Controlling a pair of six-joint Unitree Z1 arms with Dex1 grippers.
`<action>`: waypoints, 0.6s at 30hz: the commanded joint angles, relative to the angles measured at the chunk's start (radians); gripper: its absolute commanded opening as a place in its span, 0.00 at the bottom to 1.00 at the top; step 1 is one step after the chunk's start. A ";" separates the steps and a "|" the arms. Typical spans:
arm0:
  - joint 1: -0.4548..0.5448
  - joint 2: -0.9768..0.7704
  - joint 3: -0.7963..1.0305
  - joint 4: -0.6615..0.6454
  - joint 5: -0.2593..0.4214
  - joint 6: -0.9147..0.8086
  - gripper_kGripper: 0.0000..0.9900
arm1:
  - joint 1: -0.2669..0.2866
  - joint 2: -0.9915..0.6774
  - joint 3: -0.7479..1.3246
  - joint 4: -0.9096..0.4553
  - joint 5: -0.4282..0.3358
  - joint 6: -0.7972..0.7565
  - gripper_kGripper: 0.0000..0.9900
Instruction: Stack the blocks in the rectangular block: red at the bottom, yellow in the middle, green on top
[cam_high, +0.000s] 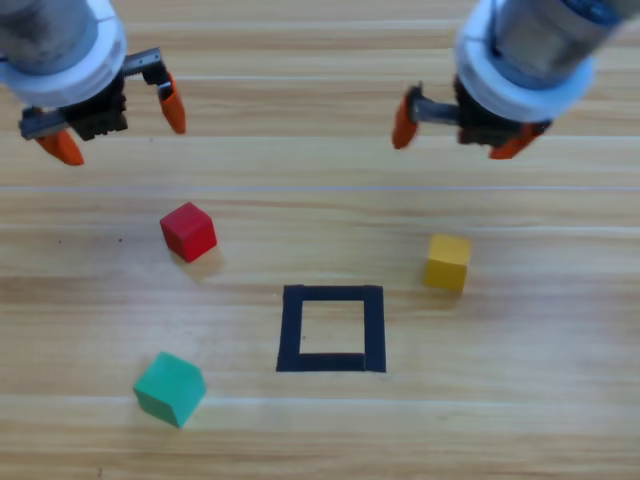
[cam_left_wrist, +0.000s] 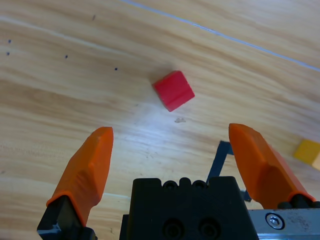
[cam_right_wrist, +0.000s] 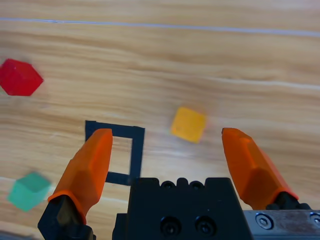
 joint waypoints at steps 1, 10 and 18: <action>0.028 0.266 -0.233 0.205 0.013 -0.125 1.00 | -0.087 0.373 -0.386 0.309 0.040 0.085 0.97; 0.028 0.438 -0.401 0.298 -0.037 -0.239 1.00 | -0.086 0.580 -0.631 0.489 0.048 0.143 1.00; 0.034 0.506 -0.449 0.280 -0.056 -0.297 1.00 | -0.076 0.580 -0.594 0.496 0.068 0.171 0.99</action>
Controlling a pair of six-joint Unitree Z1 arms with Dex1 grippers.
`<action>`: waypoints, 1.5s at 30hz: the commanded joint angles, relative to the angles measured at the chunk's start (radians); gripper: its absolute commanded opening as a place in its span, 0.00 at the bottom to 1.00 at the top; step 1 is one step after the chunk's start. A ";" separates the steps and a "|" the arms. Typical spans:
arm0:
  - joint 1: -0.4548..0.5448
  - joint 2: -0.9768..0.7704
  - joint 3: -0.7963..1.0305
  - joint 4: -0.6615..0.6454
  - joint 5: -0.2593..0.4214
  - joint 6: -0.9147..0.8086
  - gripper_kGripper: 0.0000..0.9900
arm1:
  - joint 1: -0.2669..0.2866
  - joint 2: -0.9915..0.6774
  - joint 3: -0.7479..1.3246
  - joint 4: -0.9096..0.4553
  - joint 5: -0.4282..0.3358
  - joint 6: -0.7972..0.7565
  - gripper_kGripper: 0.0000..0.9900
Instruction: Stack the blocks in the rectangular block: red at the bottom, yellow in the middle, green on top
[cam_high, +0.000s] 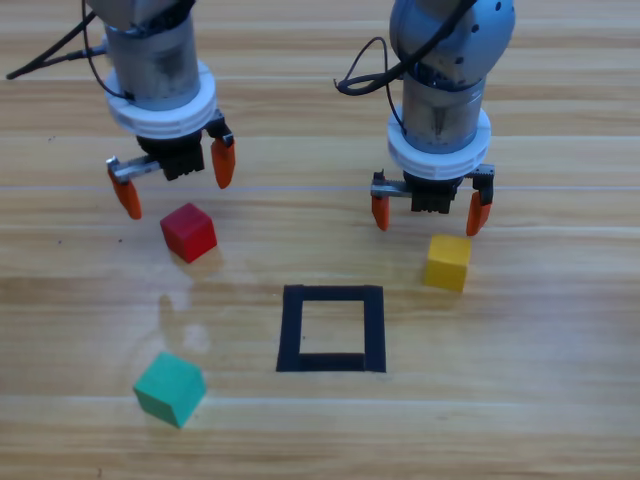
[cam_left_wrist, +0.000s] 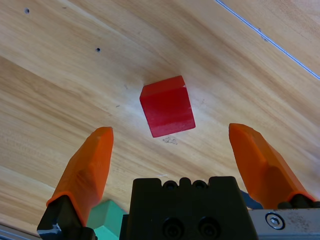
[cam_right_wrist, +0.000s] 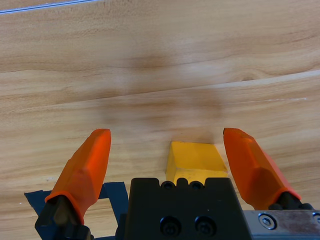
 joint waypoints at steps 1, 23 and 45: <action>0.021 0.100 -0.053 -0.014 -0.012 -0.044 1.00 | -0.009 0.038 0.041 0.015 0.018 0.030 0.99; 0.063 0.147 -0.002 -0.069 -0.056 -0.129 1.00 | 0.023 0.003 0.174 0.013 0.099 0.111 0.96; 0.041 0.141 0.206 -0.232 -0.113 -0.167 0.66 | 0.029 -0.206 0.391 -0.148 0.061 -0.005 0.00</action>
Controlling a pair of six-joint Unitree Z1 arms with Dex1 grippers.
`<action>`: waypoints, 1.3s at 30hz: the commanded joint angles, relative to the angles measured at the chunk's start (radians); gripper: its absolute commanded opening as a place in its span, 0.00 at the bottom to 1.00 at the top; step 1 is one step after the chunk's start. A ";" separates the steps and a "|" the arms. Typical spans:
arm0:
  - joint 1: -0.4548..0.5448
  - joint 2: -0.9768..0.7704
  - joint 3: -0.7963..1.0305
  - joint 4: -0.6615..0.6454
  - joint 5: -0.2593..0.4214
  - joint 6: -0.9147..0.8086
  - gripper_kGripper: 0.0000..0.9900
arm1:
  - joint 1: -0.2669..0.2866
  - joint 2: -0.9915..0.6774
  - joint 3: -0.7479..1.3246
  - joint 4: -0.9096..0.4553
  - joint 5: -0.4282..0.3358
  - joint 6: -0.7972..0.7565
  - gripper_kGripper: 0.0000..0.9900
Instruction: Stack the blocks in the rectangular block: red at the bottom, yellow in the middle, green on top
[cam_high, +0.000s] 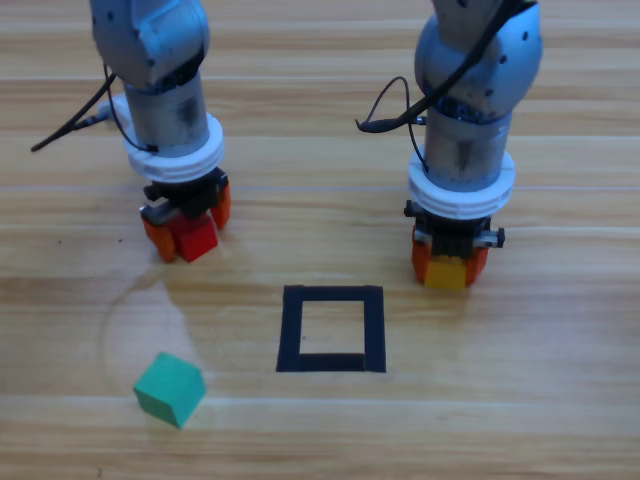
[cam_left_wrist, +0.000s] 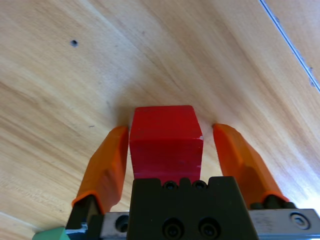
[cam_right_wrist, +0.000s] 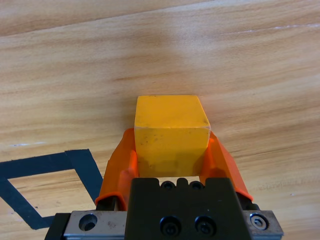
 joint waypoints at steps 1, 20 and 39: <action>-0.006 0.043 0.127 -0.101 -0.033 0.023 0.62 | 0.032 -0.162 0.159 -0.076 -0.057 -0.046 0.00; -0.164 -0.084 -0.012 0.020 -0.028 0.784 0.02 | 0.079 -0.464 0.446 -0.161 -0.052 -0.273 0.00; -0.400 -0.075 -0.001 0.042 0.009 0.652 0.02 | 0.073 -0.478 0.466 -0.165 -0.026 -0.268 0.00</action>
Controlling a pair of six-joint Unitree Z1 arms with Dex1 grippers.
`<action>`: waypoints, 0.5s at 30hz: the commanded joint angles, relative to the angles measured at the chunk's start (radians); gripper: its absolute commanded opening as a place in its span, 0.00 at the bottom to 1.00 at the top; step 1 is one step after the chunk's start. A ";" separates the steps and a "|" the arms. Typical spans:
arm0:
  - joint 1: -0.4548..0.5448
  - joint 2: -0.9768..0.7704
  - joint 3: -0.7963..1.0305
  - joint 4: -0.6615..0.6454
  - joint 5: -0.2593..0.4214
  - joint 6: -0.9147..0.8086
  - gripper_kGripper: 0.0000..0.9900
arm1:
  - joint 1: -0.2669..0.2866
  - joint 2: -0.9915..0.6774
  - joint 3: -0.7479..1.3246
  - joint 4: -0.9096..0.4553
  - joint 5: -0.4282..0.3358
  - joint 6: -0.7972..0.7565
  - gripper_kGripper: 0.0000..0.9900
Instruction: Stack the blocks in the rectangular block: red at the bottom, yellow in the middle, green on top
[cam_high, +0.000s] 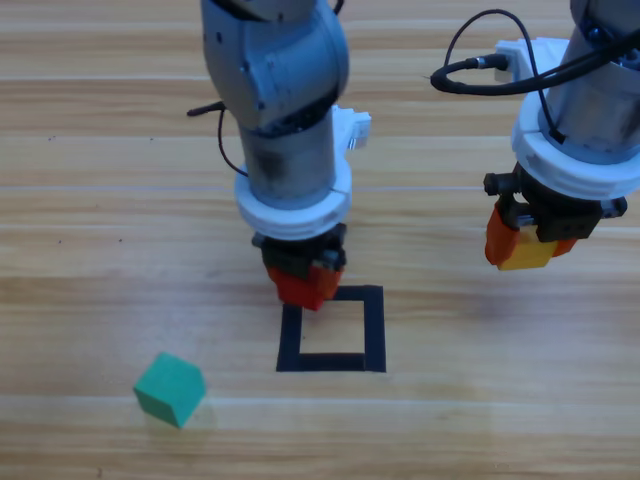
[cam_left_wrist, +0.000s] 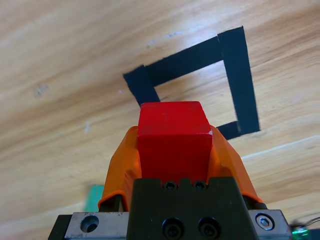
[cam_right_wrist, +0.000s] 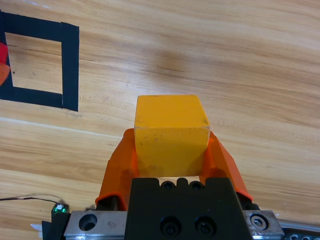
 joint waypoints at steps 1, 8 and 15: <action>-0.047 0.009 0.031 0.001 0.021 -0.177 0.02 | 0.018 -0.015 0.031 -0.024 0.018 0.005 0.00; -0.093 0.014 0.034 -0.002 0.032 -0.411 0.02 | 0.015 -0.016 0.046 -0.047 0.018 0.002 0.00; -0.117 0.021 0.015 -0.014 0.044 -0.474 0.03 | 0.012 -0.018 0.049 -0.051 0.022 0.002 0.00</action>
